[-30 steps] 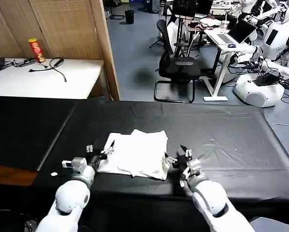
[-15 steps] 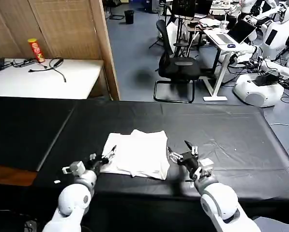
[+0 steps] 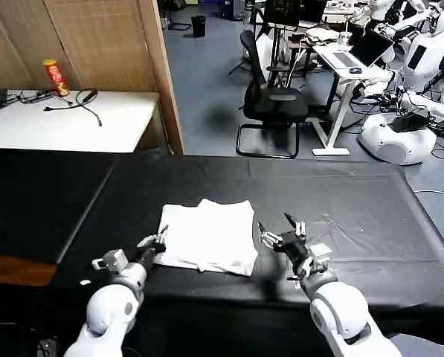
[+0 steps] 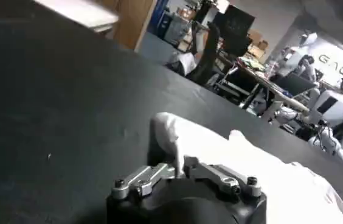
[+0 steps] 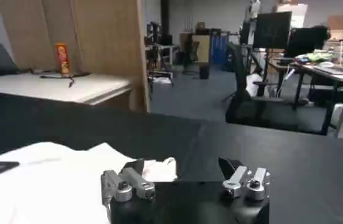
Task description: Fold and organize the clothes.
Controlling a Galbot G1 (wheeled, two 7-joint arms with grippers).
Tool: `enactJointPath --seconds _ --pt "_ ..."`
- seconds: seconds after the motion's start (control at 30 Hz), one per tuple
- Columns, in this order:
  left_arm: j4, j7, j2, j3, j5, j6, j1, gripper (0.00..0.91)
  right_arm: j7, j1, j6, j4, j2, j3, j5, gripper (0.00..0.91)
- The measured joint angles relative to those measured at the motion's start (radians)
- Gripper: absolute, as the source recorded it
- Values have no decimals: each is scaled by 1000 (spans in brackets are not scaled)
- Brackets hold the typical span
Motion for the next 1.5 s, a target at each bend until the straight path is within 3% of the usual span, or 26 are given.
enactJointPath --seconds 0.13,0.47,0.6,0.83,1.07,1.1,1.13,1.3,1.5 --pt "-26 -6 83 -26 93 5 -6 0 -1 2 4 -5 -3 26 3 878" --pt "-97 -35 436 -185 153 16 35 0 -1 8 5 -6 8 36 4 878" --pt "-164 -54 509 -228 152 51 50 0 -1 5 7 -6 19 36 4 878" --pt "-273 -118 432 -92 150 98 27 0 -3 -23 8 14 17 47 1 878" --pt "-210 -101 234 172 216 62 -44 0 -16 -68 8 37 18 67 19 878" --pt "-192 -99 202 201 228 60 -53 800 -16 -73 1 41 15 69 31 878" --pt "-171 -96 170 227 244 58 -59 878 -15 -76 -8 45 12 70 44 878" --pt "-93 -46 36 332 323 41 -64 878 -6 -83 -48 60 -9 64 118 878" --pt "-109 -9 12 376 372 16 -42 878 17 -61 -85 38 -8 16 215 878"
